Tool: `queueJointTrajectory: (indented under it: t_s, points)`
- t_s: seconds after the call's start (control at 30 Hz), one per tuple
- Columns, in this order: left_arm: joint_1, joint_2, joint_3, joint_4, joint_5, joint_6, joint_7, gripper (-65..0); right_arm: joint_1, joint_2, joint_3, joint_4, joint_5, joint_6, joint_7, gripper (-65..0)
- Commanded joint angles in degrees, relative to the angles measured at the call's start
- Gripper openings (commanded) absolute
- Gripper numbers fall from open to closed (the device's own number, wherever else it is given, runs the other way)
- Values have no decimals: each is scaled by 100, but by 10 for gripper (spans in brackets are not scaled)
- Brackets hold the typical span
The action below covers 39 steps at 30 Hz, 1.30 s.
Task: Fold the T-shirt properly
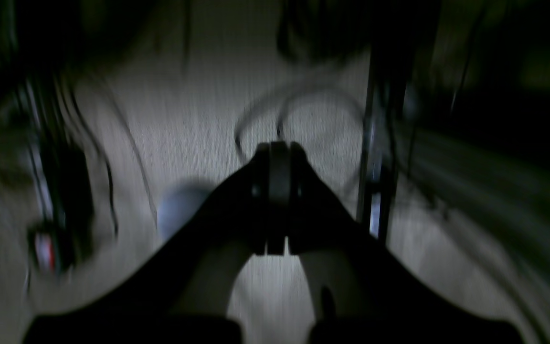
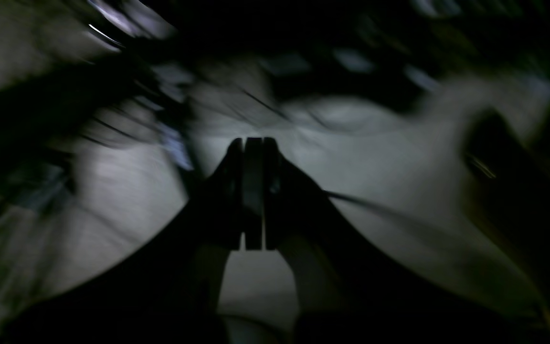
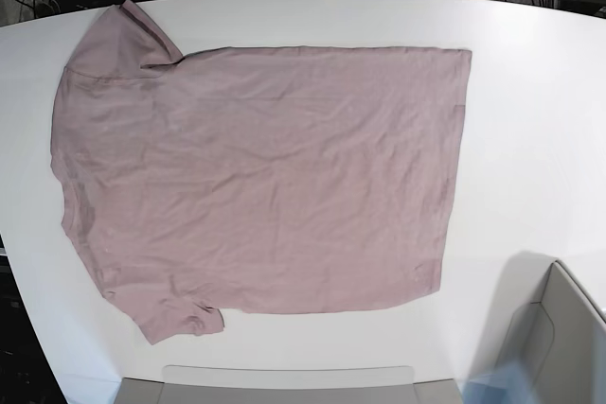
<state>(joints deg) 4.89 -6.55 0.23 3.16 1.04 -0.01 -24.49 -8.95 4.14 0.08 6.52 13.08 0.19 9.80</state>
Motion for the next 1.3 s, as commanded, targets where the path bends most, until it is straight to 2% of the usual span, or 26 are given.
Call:
queueJointTrajectory:
  t_s: [0.0, 0.1, 0.17, 0.33, 0.4, 0.77, 0.97, 1.07, 1.27]
  points:
    - [26, -18, -1, 14, -12, 23, -201, -649, -164, 83, -3, 46, -11, -23, 53, -646]
    - [61, -18, -10, 14, -12, 23, -553, -649, -393, 74, -12, 310, -11, -23, 61, -646]
    - [114, -18, -10, 67, -12, 23, -580, -649, -472, 74, -12, 424, -11, -23, 9, -646]
    - [413, -9, -10, 647, -20, 23, 177, -649, -498, 100, -12, 882, -11, -14, -1011, -645]
    - [676, -18, -10, 1078, -20, 41, 326, -649, -516, 126, -21, 1031, -11, -14, -1196, -647]
    - [993, -18, -19, 1860, -20, 32, 308, -648, -709, 153, -21, 1603, 15, -14, -1178, -648]
    - [1854, -18, 43, 3539, -29, 14, 308, -648, -1008, 170, -21, 1805, 15, -14, -1222, -648]
    - [2074, -27, 43, 3803, -12, 14, 326, -648, -1307, 206, -21, 2095, -11, -14, -1222, -648]
    - [2391, -97, -1, 3785, -12, 14, 361, -647, -2072, 548, -390, 2877, 15, -14, -1477, -648]
